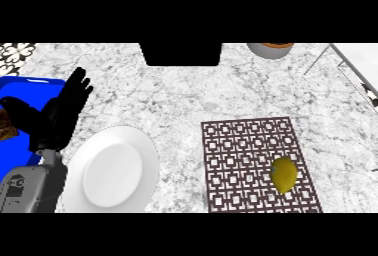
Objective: Pick the cupcake from the placemat and place it in the tiered shelf
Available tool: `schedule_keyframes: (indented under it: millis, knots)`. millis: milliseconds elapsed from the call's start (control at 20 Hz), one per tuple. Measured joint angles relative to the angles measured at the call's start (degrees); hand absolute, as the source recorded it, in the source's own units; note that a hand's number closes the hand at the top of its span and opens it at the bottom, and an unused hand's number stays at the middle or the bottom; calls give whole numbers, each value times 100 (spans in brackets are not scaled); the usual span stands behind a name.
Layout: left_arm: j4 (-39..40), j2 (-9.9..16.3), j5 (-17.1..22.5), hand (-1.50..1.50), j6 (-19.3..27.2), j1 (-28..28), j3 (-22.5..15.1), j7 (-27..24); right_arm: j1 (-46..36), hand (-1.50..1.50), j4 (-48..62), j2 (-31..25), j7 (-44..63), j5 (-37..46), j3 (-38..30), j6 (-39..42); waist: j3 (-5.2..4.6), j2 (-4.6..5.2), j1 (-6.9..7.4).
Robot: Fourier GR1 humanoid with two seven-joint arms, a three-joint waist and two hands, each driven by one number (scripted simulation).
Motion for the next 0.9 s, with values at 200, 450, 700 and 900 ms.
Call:
schedule_keyframes:
  millis: [200, 450, 700, 900]
  knots:
    - [92, 38, 35, 0, -60, -23, 69, -43, 292, -150, 621, -678, -220, -240, -288, 682, 4, 2, -23]
    - [85, 65, 27, 0, -53, 14, 131, -84, 887, -150, 1288, -1302, -762, -548, -693, 1576, 13, -10, -85]
    - [-15, 27, -4, 0, -51, 175, 103, -117, 1647, -150, 1572, -1566, -1515, -744, -955, 2253, 18, -24, -136]
    - [-21, 53, -4, 0, -59, 196, 134, -93, 2156, -150, 1463, -1562, -1991, -734, -953, 2144, 22, -27, -146]
